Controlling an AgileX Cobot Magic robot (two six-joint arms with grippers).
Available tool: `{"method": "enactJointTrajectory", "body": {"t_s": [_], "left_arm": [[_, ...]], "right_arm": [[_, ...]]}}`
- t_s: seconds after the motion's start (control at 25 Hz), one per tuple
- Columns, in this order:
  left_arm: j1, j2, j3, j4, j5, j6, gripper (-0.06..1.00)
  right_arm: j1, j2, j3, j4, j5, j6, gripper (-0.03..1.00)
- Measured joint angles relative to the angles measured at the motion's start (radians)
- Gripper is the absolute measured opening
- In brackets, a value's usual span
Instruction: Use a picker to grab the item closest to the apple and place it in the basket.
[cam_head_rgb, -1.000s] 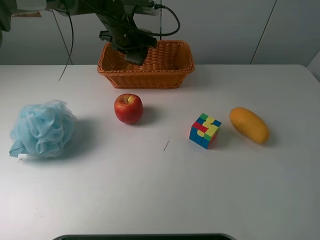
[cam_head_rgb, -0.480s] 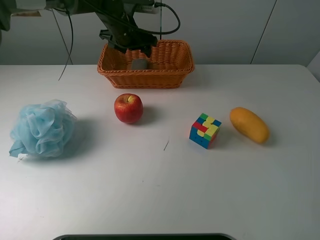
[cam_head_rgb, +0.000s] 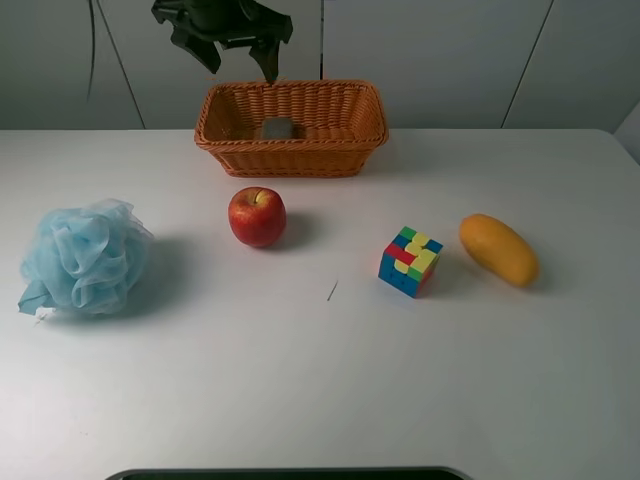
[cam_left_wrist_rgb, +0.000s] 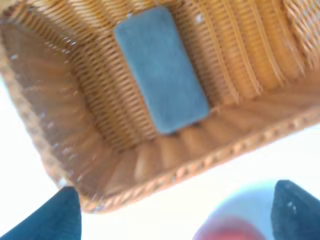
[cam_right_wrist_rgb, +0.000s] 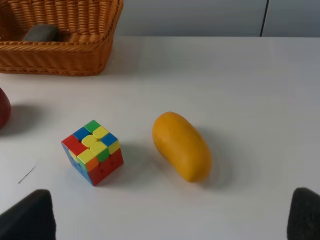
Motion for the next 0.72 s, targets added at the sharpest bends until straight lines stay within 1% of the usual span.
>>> {"method": "enactJointTrajectory", "body": {"t_s": [0.08,0.16,0.28,0.72], "left_arm": [[0.0,-0.06,0.005,0.0,0.019,0.027,0.73],[0.0,-0.143,0.046,0.0,0.023,0.036,0.73],[0.0,-0.292,0.161,0.006,0.029,0.042,0.73],[0.0,-0.972,0.749,0.017,0.04,0.05,0.73]], "right_arm": [[0.0,0.0,0.0,0.0,0.0,0.0,0.7],[0.0,0.0,0.0,0.0,0.0,0.0,0.7],[0.0,0.0,0.0,0.0,0.0,0.0,0.7],[0.0,0.0,0.0,0.0,0.0,0.0,0.7]]}}
